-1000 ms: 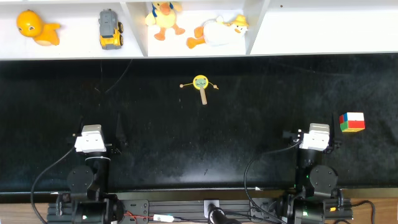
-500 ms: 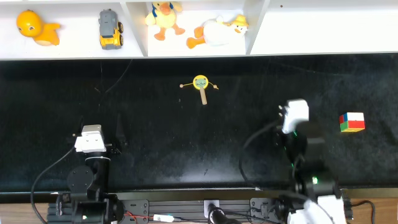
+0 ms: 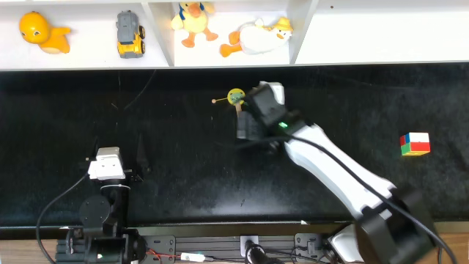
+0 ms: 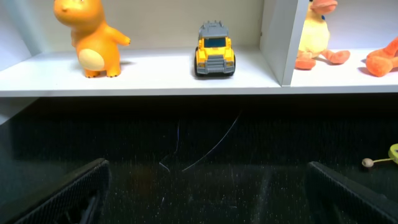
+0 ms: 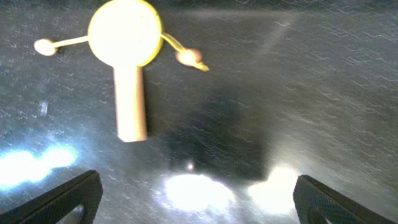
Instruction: Store Toys
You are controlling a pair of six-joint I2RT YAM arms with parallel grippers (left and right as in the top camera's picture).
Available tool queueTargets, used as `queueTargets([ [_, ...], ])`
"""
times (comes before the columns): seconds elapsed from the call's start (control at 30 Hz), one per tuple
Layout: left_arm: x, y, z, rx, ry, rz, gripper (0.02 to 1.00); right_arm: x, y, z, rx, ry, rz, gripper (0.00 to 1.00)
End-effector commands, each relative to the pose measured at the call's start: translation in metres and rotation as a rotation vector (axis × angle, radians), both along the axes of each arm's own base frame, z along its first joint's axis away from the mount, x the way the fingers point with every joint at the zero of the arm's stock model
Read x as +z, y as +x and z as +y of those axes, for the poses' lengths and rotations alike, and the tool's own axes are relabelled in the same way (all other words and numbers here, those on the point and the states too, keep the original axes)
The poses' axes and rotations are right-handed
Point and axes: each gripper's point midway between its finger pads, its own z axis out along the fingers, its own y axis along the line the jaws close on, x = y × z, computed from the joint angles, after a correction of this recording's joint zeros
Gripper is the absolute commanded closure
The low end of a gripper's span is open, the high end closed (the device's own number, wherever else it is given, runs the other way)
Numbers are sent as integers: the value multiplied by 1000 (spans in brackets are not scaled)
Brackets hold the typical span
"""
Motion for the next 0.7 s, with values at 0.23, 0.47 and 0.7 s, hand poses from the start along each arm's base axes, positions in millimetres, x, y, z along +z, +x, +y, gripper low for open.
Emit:
queueTargets([
  [0.23, 1, 0, -2, -10, -8, -7, 20, -23, 28, 51, 121, -13, 90, 3],
  [0.47, 1, 0, -2, -10, -8, -7, 20, -45, 28, 54, 120, -28, 134, 60],
  [0.7, 1, 0, -2, -10, -8, -7, 20, -49, 27, 54, 122, -30, 144, 687],
])
